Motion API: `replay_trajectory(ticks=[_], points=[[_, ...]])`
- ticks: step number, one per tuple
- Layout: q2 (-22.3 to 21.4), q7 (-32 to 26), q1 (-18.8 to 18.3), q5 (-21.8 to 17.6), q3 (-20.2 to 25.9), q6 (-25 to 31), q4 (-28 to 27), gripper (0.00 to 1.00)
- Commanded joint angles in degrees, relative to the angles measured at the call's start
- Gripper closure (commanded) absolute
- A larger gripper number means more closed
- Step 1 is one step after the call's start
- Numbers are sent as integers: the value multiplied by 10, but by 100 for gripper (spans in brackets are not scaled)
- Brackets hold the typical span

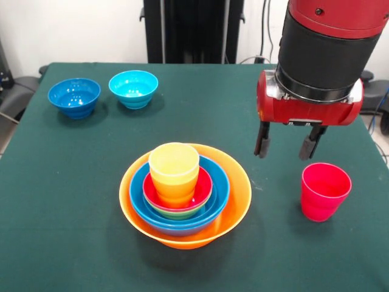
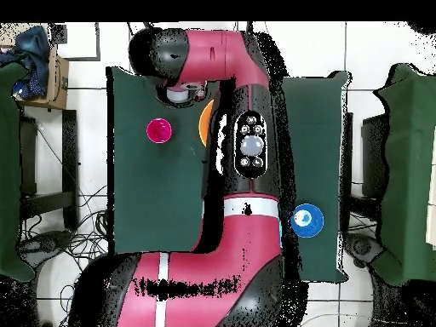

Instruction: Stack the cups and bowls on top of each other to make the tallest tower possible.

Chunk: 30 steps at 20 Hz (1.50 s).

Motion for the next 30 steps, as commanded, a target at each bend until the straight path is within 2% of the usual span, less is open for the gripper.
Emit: replay_trajectory(ticks=[1, 3, 7, 15, 25, 30], points=[[-39, -144, -36, 4, 52, 3, 88, 0], [-45, -154, -42, 0, 54, -20, 111, 0], [-35, -158, -50, -10, 61, -38, 115, 0], [8, -138, -43, -36, 65, -57, 73, 0], [44, -103, -23, -23, 72, 6, -16, 0], [46, -95, -15, -14, 73, 22, -33, 0]])
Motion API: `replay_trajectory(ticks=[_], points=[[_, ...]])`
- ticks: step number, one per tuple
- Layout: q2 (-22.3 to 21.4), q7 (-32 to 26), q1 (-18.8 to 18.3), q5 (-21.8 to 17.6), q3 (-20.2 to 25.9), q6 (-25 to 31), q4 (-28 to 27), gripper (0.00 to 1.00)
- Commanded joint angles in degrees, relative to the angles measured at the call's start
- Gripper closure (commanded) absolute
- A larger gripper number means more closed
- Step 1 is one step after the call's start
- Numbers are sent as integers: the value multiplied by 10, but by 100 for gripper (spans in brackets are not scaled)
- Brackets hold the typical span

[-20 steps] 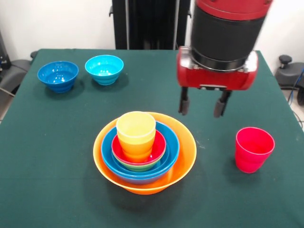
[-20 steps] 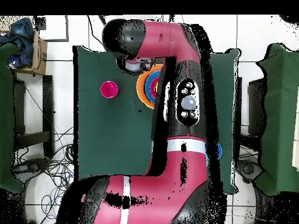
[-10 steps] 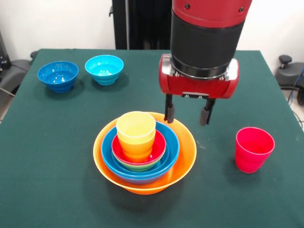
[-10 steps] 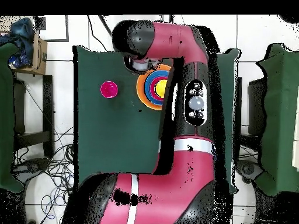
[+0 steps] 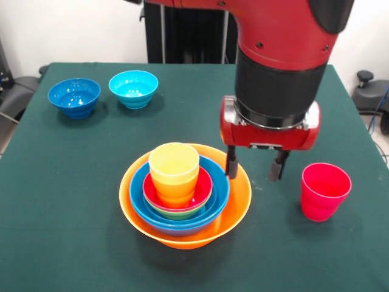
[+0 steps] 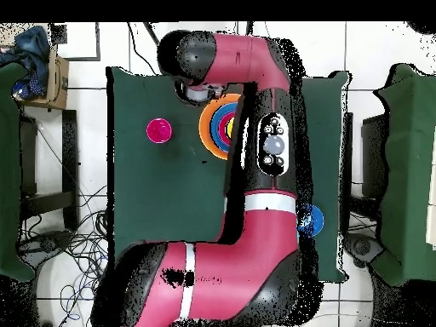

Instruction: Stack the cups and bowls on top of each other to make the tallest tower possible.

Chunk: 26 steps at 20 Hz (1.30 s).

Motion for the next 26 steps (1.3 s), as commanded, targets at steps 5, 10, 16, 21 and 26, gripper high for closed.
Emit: replay_trajectory(ticks=[5, 10, 16, 21, 26], points=[[24, -81, 27, -2, 62, 90, -57, 0], [25, -69, 34, 5, 65, 129, -86, 0], [32, -61, 38, 10, 67, 158, -112, 0], [45, -53, 43, 6, 69, 170, -138, 0], [53, -49, 48, 4, 65, 162, -142, 0]])
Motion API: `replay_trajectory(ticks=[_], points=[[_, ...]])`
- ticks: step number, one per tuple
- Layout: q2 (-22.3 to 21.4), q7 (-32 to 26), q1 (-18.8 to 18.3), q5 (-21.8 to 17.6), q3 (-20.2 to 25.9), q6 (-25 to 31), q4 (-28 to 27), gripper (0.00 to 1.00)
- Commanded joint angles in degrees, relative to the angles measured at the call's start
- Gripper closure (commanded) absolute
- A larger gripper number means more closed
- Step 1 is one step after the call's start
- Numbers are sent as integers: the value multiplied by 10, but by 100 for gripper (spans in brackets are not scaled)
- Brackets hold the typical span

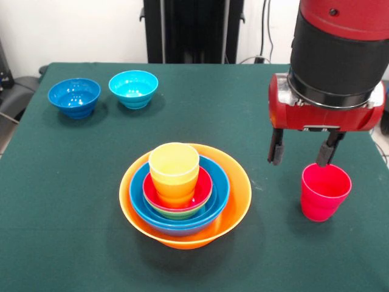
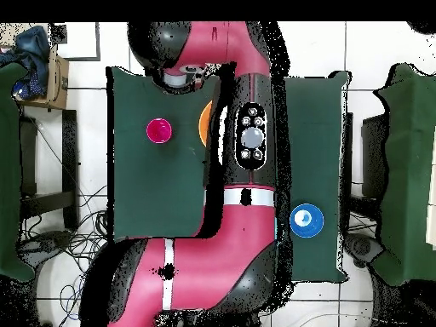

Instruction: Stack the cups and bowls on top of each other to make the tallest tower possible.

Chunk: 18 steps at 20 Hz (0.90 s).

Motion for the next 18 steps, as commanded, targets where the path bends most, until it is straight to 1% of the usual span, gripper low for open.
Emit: replay_trajectory(ticks=[1, 18], points=[[24, -47, 14, -3, 55, 43, -16, 0], [53, -45, 29, -14, 42, -12, -20, 0]])
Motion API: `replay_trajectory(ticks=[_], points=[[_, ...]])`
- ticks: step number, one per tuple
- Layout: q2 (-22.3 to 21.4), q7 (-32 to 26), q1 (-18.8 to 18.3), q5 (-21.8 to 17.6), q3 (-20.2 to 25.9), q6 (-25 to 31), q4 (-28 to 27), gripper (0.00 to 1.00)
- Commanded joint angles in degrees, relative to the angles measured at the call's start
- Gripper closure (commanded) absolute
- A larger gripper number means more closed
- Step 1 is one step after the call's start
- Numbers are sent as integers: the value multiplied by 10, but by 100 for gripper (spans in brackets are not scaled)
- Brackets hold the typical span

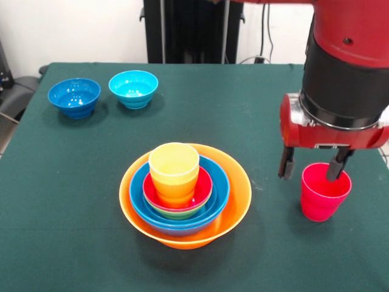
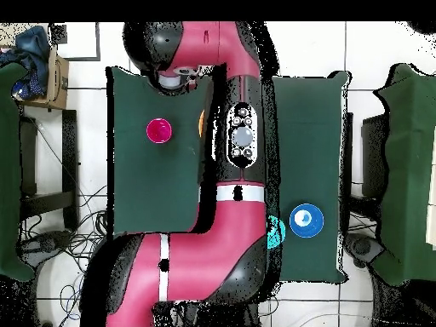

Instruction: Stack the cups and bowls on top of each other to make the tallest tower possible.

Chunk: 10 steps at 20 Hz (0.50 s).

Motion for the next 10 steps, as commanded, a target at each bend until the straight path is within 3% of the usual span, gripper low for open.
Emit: replay_trajectory(ticks=[1, 10], points=[[22, -45, 18, -16, 40, -16, 7, 0], [48, -49, 21, -29, 34, -56, -1, 0]])
